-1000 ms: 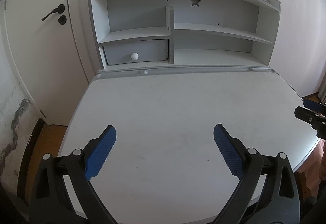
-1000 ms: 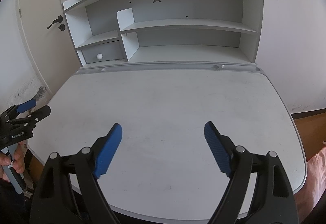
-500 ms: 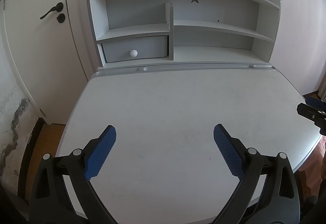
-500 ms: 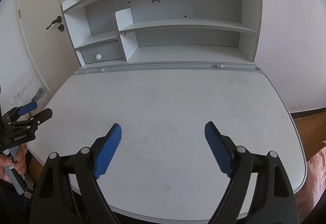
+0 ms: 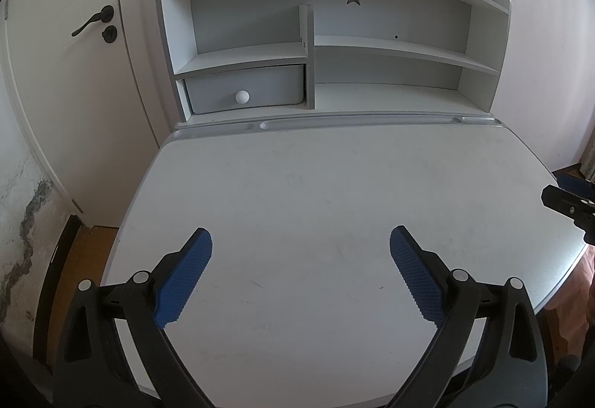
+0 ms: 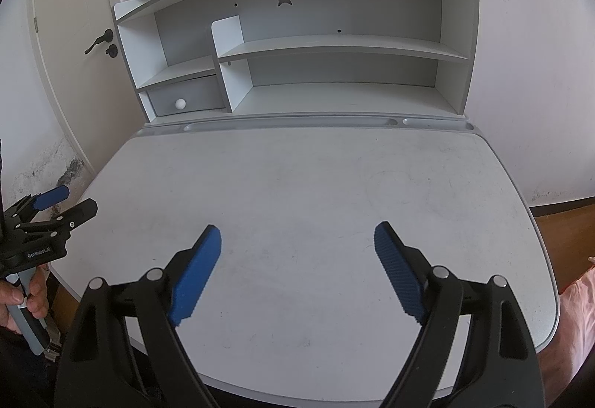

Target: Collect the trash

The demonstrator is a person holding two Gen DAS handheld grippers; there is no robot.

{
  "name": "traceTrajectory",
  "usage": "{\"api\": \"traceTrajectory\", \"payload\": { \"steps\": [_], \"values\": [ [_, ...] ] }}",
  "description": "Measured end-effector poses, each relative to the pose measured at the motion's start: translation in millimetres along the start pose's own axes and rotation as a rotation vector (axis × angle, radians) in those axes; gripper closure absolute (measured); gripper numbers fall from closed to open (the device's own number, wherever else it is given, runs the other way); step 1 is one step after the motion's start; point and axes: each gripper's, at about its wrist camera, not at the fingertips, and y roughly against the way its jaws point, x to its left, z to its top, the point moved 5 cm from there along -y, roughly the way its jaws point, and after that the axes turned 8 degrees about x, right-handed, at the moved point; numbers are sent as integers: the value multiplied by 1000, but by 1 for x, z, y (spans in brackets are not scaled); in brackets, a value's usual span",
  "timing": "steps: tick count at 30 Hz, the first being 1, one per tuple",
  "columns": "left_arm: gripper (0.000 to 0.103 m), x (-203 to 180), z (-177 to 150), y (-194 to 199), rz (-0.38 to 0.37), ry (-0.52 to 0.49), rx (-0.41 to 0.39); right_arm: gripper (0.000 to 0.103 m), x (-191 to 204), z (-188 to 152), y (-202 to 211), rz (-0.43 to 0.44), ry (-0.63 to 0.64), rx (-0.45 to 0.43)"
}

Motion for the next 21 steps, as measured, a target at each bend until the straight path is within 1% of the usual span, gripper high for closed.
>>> {"api": "traceTrajectory", "payload": {
  "steps": [21],
  "values": [
    [9, -2, -2, -2, 0, 1, 5, 21, -2, -2, 0, -2, 7, 2]
  ]
}}
